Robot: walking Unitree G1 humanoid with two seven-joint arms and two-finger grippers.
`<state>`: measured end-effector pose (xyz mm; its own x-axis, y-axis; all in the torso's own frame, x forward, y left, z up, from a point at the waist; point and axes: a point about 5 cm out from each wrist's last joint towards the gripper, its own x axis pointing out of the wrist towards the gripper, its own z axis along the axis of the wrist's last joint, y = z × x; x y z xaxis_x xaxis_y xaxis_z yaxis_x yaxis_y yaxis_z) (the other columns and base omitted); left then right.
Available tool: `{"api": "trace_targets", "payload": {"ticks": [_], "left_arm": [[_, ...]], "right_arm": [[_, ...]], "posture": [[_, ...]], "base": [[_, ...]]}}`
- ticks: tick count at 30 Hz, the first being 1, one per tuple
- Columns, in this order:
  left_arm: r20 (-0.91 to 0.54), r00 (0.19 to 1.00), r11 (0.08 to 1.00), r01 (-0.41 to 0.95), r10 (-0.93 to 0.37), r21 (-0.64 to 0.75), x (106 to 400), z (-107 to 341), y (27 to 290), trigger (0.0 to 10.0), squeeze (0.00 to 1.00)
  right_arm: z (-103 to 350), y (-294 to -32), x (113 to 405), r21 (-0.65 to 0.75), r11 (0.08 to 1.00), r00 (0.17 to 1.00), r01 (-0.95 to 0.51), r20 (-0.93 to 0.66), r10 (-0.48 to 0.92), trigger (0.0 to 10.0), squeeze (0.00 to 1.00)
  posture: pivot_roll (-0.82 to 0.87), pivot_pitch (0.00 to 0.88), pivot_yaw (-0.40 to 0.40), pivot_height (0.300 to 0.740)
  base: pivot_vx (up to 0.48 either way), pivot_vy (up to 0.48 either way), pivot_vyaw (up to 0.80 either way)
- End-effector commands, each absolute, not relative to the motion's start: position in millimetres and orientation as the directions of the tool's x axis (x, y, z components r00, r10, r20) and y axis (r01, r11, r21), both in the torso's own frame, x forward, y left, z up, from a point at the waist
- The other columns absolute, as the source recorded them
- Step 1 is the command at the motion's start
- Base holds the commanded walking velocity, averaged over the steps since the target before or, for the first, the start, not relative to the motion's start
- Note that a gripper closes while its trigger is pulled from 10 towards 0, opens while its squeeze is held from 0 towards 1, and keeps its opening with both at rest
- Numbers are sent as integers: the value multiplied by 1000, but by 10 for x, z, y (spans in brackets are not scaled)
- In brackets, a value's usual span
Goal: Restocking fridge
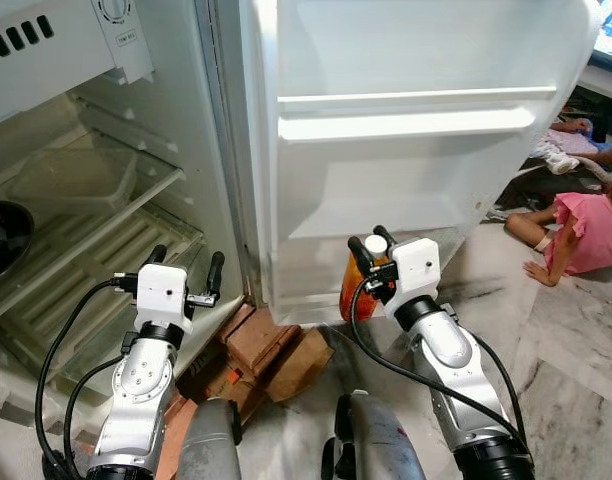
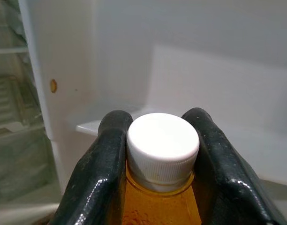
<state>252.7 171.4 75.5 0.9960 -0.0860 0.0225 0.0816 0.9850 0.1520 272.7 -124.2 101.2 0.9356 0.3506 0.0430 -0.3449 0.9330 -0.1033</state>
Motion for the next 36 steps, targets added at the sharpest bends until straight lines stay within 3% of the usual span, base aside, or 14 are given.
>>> {"api": "trace_targets", "payload": {"ticks": [1,12,26,36], "left_arm": [[18,996,984,86,-90,157,2509,738,1693,10000,0],[14,995,984,93,-97,155,2491,725,1662,10000,0],[1,996,986,83,-84,147,2437,722,1675,10000,0],[11,998,983,52,-55,178,2468,836,1854,10000,0]], "right_arm": [[1040,-1273,2725,-109,934,936,-342,52,348,10000,0],[1044,-1261,2730,-112,930,932,-351,51,358,10000,0],[1037,-1218,2677,-106,919,922,-380,41,385,10000,0],[1066,-1103,2773,-133,896,899,-423,59,433,10000,0]], "posture": [[-10,80,-46,650],[-12,79,-48,650],[-11,128,-58,650],[13,169,-41,592]], "base": [[247,0,0],[329,0,0],[0,0,0],[0,0,0]]}}
